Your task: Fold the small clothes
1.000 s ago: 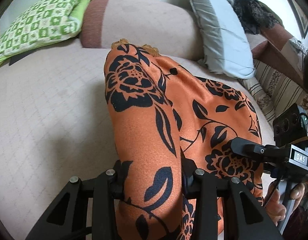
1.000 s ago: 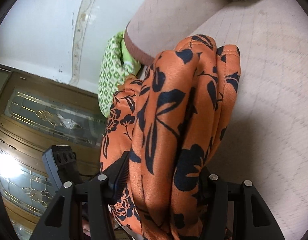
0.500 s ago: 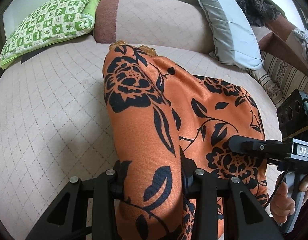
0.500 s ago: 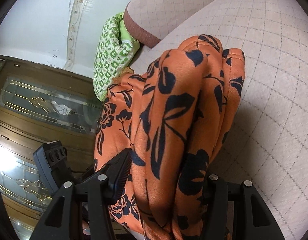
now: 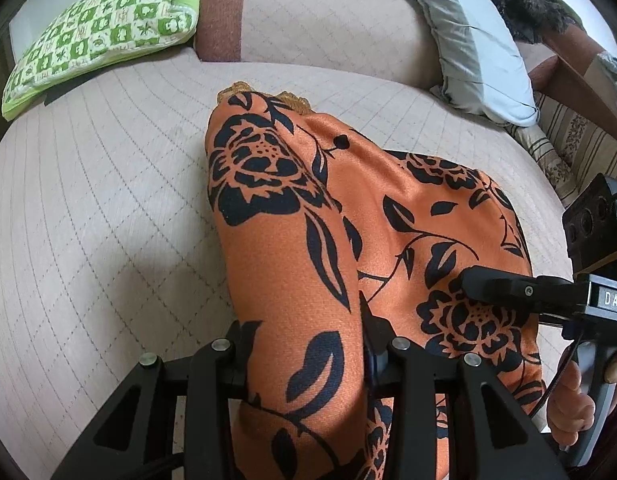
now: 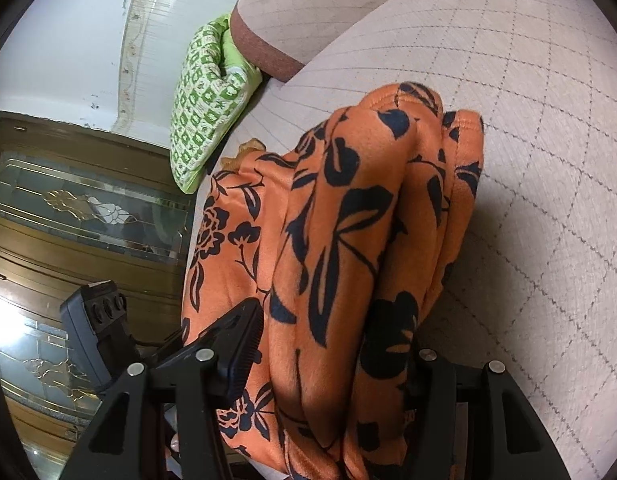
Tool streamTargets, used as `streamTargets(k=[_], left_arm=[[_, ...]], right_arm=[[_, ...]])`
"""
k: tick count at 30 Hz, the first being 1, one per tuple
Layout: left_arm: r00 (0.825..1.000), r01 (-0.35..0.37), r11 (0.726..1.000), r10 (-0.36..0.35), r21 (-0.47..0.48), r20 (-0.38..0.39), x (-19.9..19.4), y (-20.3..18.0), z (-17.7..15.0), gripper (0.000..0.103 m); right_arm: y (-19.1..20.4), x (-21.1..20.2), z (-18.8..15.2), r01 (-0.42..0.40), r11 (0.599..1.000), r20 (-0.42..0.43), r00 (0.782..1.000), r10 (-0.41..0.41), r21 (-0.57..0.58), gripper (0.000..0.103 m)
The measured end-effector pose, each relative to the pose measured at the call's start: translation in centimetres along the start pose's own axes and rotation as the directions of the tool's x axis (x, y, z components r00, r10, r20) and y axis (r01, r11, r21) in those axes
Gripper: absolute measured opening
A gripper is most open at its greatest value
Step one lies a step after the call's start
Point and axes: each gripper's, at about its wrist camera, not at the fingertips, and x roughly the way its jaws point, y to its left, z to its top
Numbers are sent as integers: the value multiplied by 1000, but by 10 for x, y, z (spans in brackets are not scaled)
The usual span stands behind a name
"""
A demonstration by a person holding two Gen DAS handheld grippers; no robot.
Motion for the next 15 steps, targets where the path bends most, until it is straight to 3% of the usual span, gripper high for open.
streamTargets(k=[7,15], left_arm=[[1000,-28,999,28,-20,-12,5,5,-3,51],[994,-110,993,110,-36,-12,8,9,-7,78]], right_arm=[[-6,5,2,9,1000,2,1000,-9,18,57],[-19,9,-2,54,997,-13,998,-53,53,58]])
